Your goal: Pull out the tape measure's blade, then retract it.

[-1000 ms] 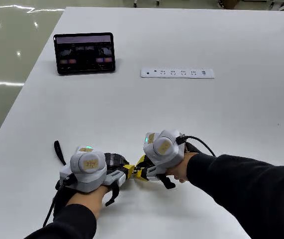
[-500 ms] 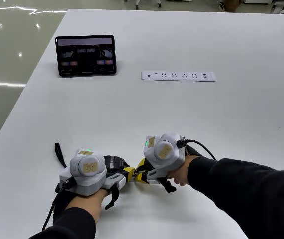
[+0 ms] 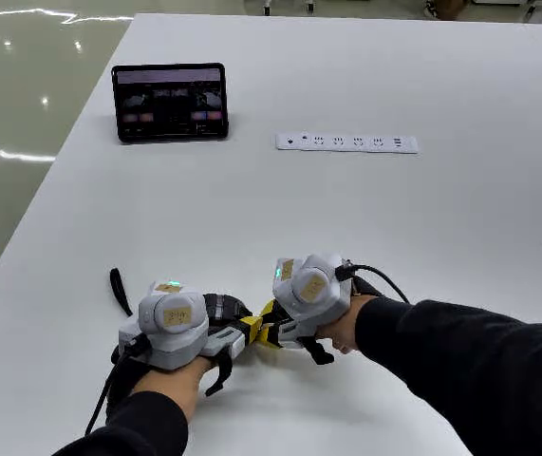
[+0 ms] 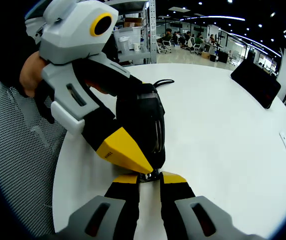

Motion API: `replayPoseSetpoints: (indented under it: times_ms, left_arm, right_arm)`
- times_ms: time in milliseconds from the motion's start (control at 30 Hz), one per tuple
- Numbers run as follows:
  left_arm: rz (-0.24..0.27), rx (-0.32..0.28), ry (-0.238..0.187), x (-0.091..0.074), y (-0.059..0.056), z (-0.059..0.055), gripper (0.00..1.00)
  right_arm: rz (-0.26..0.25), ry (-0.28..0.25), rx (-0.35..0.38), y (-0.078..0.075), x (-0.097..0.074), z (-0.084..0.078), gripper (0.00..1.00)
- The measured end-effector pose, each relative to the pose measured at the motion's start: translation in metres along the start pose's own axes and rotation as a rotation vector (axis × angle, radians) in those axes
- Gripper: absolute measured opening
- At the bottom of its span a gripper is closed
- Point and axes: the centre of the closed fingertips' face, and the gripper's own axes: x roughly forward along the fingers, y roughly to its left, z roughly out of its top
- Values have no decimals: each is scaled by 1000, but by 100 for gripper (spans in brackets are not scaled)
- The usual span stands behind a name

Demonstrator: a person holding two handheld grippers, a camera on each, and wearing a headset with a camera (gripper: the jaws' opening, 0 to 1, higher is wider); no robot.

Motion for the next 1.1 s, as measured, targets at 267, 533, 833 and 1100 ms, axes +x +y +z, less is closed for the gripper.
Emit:
replayPoseSetpoints:
  times_ms: [267,533,833,1100]
  left_arm:
    - [3,14,-12,0,-1,0,63]
    - [-71,33,-14,-3,-6,14,90]
    - [-304,107,-59,-27,-11,37,100]
    - [-336,168,-52,-60,17,36,100]
  right_arm:
    - [-4,1,-2,1,0,0,11]
    - [-42,13,-18,-1,-11,-5,16]
    - [-164,-70,65,-22,-70,-8,37]
    - [-262,-119,166,-21,-131,-36,52]
